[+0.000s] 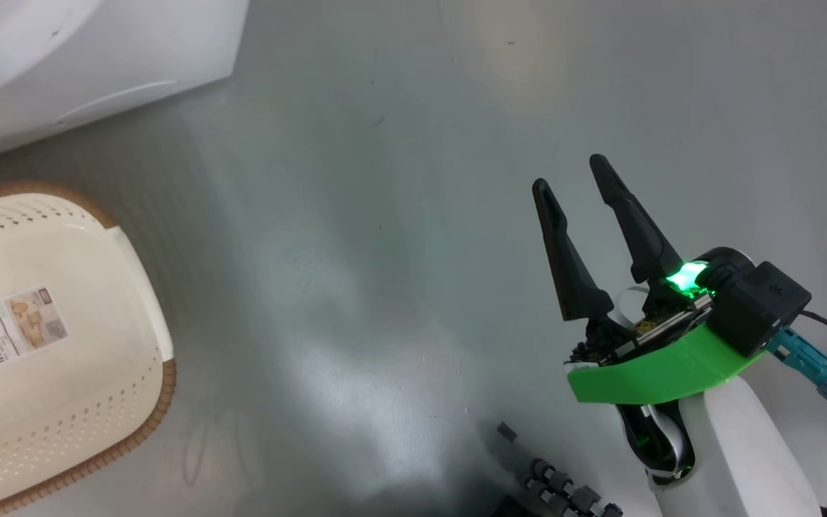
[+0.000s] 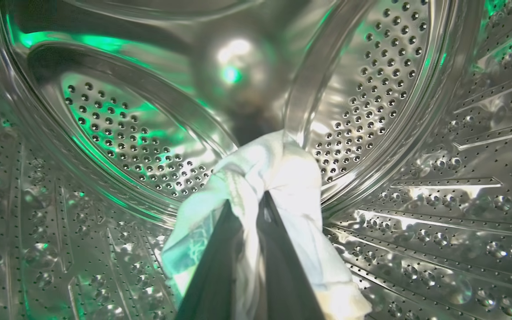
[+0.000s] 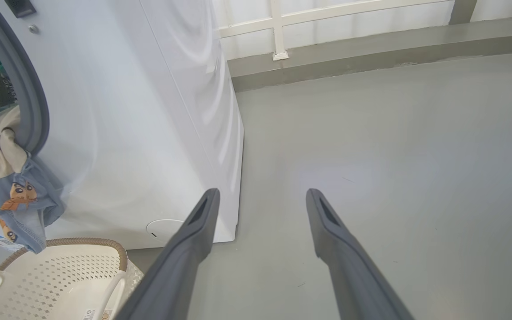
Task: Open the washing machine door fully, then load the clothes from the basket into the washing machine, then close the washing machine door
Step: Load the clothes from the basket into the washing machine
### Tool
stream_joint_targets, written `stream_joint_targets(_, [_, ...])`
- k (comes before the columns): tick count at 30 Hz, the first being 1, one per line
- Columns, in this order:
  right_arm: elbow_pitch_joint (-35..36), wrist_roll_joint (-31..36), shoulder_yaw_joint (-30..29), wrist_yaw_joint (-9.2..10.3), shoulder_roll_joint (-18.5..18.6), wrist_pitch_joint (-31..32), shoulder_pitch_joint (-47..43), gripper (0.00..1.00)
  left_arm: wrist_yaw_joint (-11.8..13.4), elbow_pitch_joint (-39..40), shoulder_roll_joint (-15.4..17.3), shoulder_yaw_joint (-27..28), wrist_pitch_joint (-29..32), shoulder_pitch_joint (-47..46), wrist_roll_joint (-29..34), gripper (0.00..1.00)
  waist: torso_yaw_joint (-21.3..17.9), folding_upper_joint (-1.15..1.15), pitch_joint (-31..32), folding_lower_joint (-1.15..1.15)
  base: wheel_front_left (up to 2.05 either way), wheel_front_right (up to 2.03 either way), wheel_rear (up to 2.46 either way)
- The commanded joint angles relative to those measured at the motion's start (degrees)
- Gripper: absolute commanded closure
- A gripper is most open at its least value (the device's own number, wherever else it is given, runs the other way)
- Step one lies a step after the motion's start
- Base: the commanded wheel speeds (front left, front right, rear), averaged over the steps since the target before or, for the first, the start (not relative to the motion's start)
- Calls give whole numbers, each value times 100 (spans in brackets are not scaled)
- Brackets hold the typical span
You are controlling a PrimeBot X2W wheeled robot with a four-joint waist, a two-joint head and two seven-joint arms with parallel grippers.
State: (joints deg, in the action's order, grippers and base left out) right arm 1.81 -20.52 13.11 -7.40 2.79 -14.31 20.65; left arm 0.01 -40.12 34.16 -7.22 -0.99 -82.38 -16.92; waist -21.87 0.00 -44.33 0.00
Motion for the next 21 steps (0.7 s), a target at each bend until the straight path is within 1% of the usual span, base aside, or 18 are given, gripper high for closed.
stream_joint_targets(1, [107,46,116,-9,9,-69,-47,0,17,151,271,87,22,112,-30,95,18,0,9,0,0,0,0])
stream_joint_targets(2, [100,50,117,-9,9,-69,-36,0,10,132,268,93,72,142,-62,77,29,0,21,0,0,0,0])
stream_joint_targets(3, [97,60,115,-9,9,-69,-25,0,-10,112,257,90,123,204,-109,40,58,0,58,0,0,0,0])
stream_joint_targets(4, [97,63,115,-9,9,-69,-19,0,-21,87,247,90,166,227,-140,15,70,0,75,0,0,0,0])
stream_joint_targets(5, [97,68,112,-9,9,-69,-10,0,-38,58,238,88,211,255,-170,5,84,0,94,0,0,0,0])
stream_joint_targets(7, [89,80,100,-9,9,-69,-5,0,-58,4,218,97,228,320,-229,0,112,0,152,0,0,0,0])
stream_joint_targets(15, [14,160,12,-9,9,-69,-81,0,-140,-176,146,45,-55,655,-313,0,250,0,532,0,0,0,0])
stream_joint_targets(18, [-24,191,-43,-9,9,-69,-149,0,-132,-222,72,37,-206,909,-359,0,324,0,730,0,0,0,0])
stream_joint_targets(21, [-59,253,-106,-9,9,-69,-228,0,-63,-222,0,57,-417,1256,-401,0,422,0,928,0,0,0,0])
